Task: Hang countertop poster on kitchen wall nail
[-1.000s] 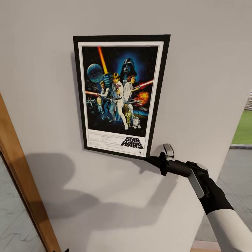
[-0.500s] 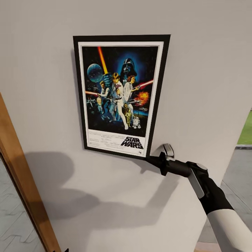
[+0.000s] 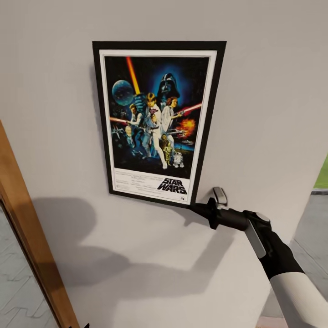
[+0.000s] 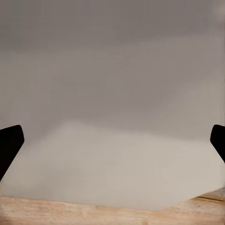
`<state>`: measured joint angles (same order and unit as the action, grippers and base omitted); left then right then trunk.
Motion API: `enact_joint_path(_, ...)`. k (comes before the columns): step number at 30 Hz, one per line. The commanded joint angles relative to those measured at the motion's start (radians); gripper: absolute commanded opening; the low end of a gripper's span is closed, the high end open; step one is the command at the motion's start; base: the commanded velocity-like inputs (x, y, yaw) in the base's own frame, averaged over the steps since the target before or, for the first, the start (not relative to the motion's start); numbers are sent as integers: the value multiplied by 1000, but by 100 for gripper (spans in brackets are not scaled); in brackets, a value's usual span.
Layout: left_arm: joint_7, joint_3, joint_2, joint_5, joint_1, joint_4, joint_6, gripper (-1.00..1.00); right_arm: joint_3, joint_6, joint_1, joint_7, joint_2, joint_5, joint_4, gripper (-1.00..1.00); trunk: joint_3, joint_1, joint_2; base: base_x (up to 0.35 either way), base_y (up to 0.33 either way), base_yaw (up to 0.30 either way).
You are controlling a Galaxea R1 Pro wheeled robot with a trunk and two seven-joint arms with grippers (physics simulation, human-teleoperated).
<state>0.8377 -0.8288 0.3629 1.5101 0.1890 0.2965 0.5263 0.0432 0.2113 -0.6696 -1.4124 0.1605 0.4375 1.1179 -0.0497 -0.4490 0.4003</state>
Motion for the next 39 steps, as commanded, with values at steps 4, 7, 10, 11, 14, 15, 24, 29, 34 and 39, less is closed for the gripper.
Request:
enact_joint_path(4, 3, -10, 1, 12, 1, 0, 3, 100, 3, 48, -1, 12, 1, 4, -2, -100, 0, -1, 0, 49, 64, 0)
enact_joint_path(7, 3, -10, 1, 12, 1, 0, 3, 100, 3, 48, -1, 12, 1, 4, -3, -100, 0, -1, 0, 18, 24, 0)
enact_joint_path(10, 3, -10, 1, 12, 1, 0, 3, 100, 3, 48, -1, 12, 1, 4, -3, -100, 0, -1, 0, 8, 11, 0)
enact_joint_path(11, 3, -10, 1, 12, 1, 0, 3, 100, 3, 48, -1, 12, 1, 4, -3, -100, 0, -1, 0, 4, 5, 0)
enact_joint_path(14, 3, -10, 1, 12, 1, 0, 3, 100, 3, 48, -1, 12, 1, 4, -3, -100, 0, -1, 0, 3, 4, 0)
enact_joint_path(15, 3, -10, 1, 12, 1, 0, 3, 100, 3, 48, -1, 12, 1, 4, -3, -100, 0, -1, 0, 2, 2, 0)
enact_joint_path(24, 3, -10, 1, 12, 1, 0, 3, 100, 3, 48, -1, 12, 1, 4, -4, -100, 0, -1, 0, 0, 0, 0)
enact_joint_path(29, 3, -10, 1, 12, 1, 0, 3, 100, 3, 48, -1, 12, 1, 4, -4, -100, 0, -1, 0, 0, 0, 0)
enact_joint_path(34, 3, -10, 1, 12, 1, 0, 3, 100, 3, 48, -1, 12, 1, 4, -4, -100, 0, -1, 0, 0, 0, 0)
enact_joint_path(39, 3, -10, 0, 12, 1, 0, 3, 100, 3, 48, -1, 12, 1, 4, -9, -100, 0, -1, 0, 0, 0, 0)
